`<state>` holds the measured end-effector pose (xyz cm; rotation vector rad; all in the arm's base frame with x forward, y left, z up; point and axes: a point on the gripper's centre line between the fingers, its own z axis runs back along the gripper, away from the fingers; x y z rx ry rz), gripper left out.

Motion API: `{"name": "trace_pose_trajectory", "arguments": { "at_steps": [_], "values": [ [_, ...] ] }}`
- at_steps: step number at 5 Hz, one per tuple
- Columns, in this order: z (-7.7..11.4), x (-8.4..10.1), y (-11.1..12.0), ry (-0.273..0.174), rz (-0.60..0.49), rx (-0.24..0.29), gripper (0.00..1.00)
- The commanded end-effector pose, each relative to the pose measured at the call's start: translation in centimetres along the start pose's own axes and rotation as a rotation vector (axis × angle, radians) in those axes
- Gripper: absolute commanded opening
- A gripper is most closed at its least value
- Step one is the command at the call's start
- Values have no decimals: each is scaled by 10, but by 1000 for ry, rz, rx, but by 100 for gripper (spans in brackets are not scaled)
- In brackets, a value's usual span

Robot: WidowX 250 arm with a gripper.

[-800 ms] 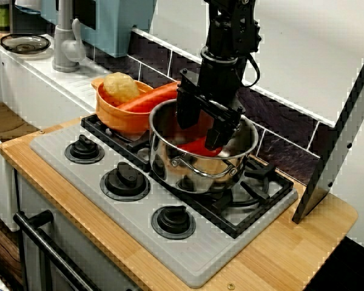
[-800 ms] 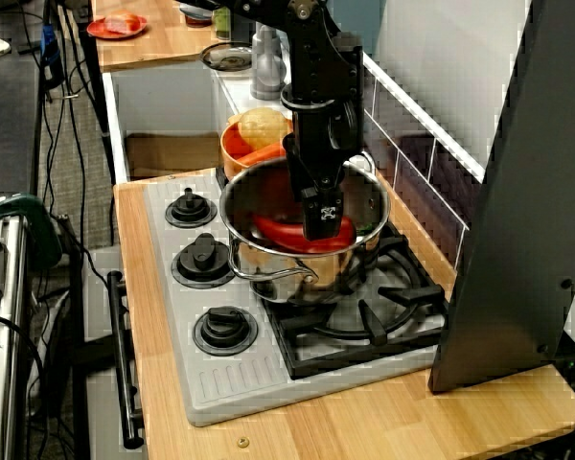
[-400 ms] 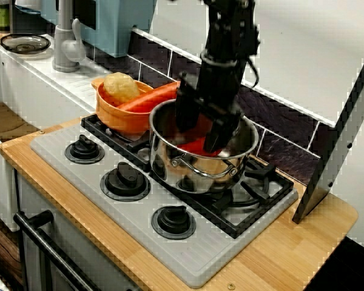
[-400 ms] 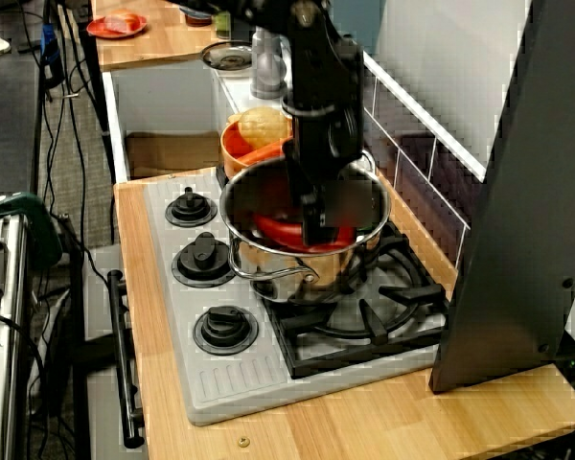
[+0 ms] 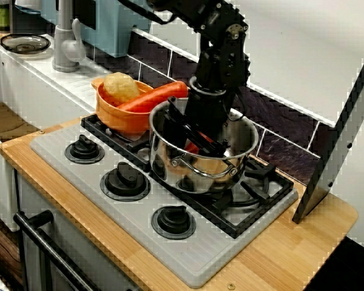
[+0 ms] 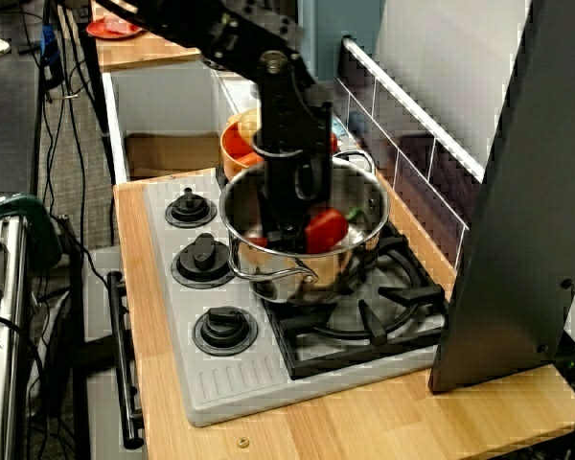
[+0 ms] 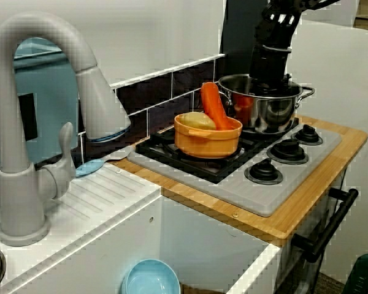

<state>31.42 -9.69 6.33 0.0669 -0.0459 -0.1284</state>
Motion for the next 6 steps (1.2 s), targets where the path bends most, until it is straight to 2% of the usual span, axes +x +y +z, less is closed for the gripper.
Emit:
{"name": "trace_pose_trajectory", "arguments": {
  "at_steps": [1, 2, 3, 4, 5, 6],
  "values": [
    [10, 12, 9, -110, 39, -20, 0],
    [4, 16, 14, -123, 59, 8, 0],
    [7, 19, 17, -137, 76, 5, 0],
    [14, 24, 21, -128, 94, -15, 0],
    [36, 23, 23, -75, 56, -57, 0],
    [62, 19, 27, -77, 33, -97, 0]
  ]
}}
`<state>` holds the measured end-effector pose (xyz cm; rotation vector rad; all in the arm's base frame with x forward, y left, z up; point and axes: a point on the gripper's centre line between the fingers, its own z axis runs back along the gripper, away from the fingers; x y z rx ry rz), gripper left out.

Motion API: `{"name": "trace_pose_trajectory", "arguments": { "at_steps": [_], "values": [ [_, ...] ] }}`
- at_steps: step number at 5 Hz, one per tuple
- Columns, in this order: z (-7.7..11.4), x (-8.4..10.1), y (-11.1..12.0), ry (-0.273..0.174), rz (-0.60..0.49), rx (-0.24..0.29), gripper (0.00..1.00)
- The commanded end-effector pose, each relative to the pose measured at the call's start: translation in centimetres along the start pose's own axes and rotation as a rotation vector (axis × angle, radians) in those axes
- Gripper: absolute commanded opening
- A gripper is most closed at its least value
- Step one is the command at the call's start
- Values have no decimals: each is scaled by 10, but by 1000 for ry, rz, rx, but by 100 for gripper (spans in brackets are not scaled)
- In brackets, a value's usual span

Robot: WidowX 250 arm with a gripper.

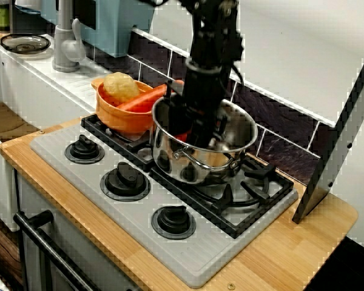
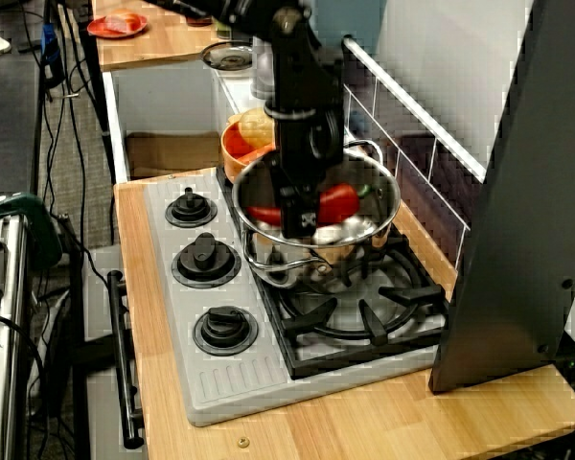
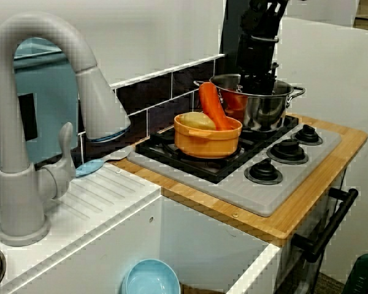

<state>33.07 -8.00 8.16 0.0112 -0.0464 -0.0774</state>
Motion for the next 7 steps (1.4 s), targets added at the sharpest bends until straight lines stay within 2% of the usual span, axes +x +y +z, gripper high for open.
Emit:
{"name": "trace_pose_trajectory", "arguments": {
  "at_steps": [1, 2, 4, 5, 6, 7],
  "values": [
    [69, 3, 8, -87, -41, -87, 0],
    [82, 4, 8, -99, -59, -139, 0],
    [97, 5, 4, -124, -66, -169, 0],
    [104, 7, 15, -144, -43, -169, 0],
    [111, 10, 36, -155, 1, -173, 0],
    [109, 13, 57, -154, 43, -162, 0]
  ]
}}
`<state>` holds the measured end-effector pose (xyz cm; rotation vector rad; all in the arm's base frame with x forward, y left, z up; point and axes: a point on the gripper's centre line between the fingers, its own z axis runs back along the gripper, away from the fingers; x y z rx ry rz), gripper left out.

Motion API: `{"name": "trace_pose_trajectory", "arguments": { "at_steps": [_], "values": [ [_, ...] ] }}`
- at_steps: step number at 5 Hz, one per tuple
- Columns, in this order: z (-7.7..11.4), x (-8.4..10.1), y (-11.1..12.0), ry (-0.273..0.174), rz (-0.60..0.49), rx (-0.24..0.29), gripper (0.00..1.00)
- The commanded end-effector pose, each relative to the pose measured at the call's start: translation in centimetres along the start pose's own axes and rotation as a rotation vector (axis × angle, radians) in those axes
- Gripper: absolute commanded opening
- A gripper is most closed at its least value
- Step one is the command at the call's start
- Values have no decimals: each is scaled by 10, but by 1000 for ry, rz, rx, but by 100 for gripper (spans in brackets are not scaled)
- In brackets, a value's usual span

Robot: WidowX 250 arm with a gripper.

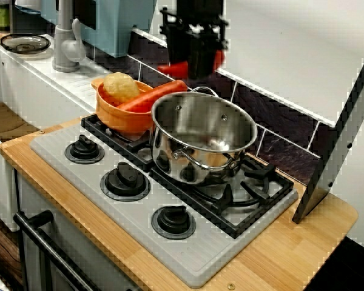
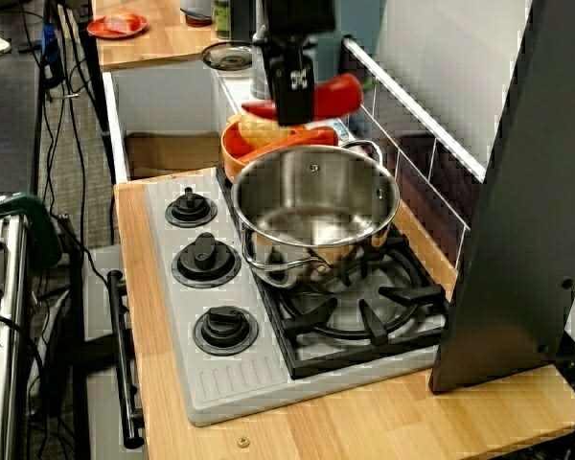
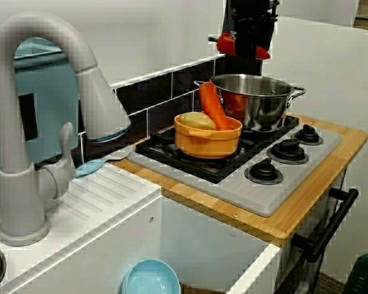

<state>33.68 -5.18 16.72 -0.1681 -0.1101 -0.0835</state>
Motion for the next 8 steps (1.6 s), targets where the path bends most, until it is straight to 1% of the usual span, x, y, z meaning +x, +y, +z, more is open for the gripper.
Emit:
{"name": "trace_pose_trajectory", "arguments": {
  "at_steps": [1, 2, 3, 4, 5, 6, 7, 8],
  "values": [
    [20, 9, 40, -77, 72, 46, 0],
    [16, 11, 60, -82, 120, 75, 0],
    [12, 12, 68, -74, 140, 92, 0],
    [10, 13, 85, -81, 184, 115, 0],
    [6, 13, 98, -66, 223, 127, 0],
    [11, 10, 117, -57, 267, 130, 0],
    [16, -4, 149, -11, 341, 134, 0],
    [14, -16, 164, 31, 383, 168, 0]
  ]
}}
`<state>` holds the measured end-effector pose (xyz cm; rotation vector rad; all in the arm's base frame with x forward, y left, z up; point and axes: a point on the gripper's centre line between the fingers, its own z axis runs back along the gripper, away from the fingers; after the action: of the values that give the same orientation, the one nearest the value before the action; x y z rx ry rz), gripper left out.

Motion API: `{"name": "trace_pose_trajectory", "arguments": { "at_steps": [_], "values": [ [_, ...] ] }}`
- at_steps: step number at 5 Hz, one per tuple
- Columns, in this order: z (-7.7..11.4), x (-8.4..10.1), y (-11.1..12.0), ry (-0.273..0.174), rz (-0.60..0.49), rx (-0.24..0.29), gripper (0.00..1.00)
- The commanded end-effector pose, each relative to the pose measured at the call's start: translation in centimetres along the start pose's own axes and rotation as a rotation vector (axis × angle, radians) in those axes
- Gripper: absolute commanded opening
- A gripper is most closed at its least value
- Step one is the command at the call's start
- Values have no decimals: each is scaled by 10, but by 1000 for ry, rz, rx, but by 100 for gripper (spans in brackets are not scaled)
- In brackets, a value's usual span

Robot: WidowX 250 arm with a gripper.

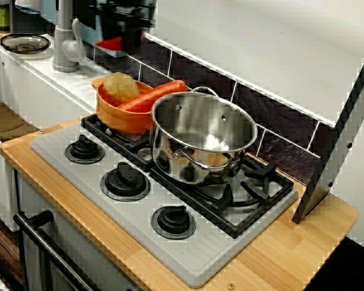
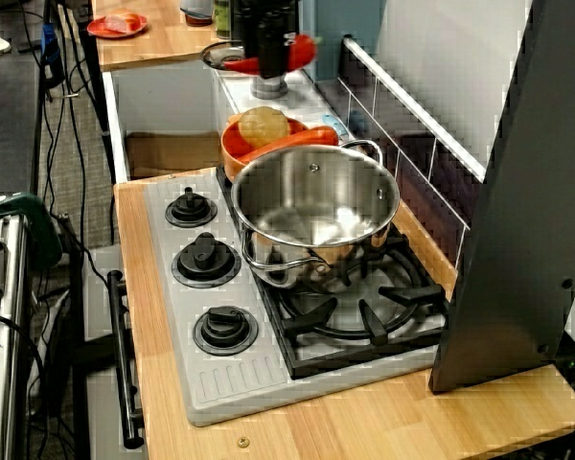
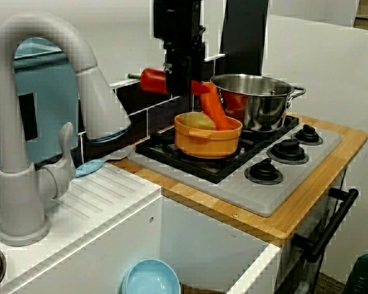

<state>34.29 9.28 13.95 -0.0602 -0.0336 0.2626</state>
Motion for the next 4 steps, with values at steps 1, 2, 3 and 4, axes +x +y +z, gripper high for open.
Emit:
{"name": "trace_pose_trajectory", "arguments": {
  "at_steps": [1, 2, 3, 4],
  "values": [
    [14, -8, 32, -20, 70, 54, 0],
    [14, -11, 40, -16, 86, 72, 0],
    [9, -13, 51, 12, 128, 98, 0],
    [8, -14, 57, 18, 138, 109, 0]
  ]
}}
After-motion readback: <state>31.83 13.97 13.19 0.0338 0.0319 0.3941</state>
